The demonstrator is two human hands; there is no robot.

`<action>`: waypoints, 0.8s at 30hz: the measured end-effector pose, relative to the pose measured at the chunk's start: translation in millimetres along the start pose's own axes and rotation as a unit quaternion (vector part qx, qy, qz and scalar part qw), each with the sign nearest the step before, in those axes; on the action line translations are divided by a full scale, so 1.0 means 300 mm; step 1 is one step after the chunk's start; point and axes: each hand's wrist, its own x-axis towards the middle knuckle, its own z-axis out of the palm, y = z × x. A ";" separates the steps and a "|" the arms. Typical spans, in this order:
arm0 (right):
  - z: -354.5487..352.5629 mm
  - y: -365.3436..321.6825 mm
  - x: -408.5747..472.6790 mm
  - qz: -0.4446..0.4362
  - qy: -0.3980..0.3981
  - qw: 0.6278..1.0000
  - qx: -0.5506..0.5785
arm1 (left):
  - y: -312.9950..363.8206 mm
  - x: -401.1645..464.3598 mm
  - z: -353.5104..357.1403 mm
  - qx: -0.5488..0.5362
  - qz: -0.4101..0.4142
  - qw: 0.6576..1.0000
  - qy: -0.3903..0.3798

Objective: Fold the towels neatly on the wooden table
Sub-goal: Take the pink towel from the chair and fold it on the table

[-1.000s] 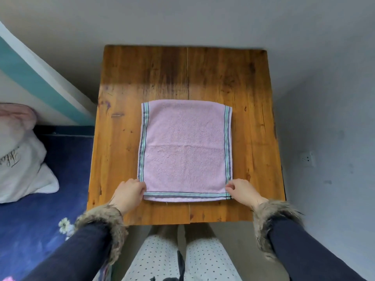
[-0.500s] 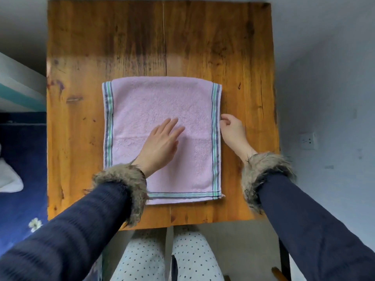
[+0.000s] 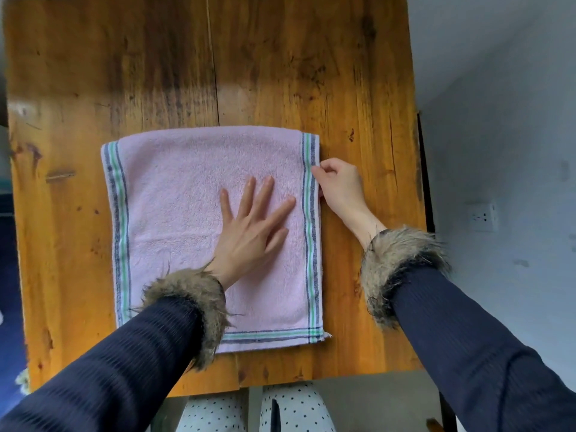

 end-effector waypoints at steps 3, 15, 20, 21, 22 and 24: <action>0.003 0.009 0.027 0.010 0.006 0.999 -0.036 | 0.001 -0.004 0.005 0.005 0.011 1.000 0.006; 0.084 0.109 -0.235 -0.261 0.083 0.925 -0.262 | 0.022 -0.131 0.024 -0.029 -0.015 0.999 0.002; 0.152 0.250 -0.388 -0.245 0.014 0.899 -0.363 | 0.007 -0.340 0.049 -0.044 -0.083 0.995 -0.026; 0.152 0.267 -0.412 -0.229 0.003 0.896 -0.381 | -0.001 -0.384 0.047 -0.049 -0.083 0.995 -0.037; 0.151 0.280 -0.433 -0.214 -0.006 0.893 -0.395 | -0.010 -0.426 0.044 -0.058 -0.081 0.994 -0.048; 0.142 0.297 -0.473 -0.187 -0.016 0.890 -0.415 | -0.029 -0.504 0.036 -0.068 -0.079 0.992 -0.067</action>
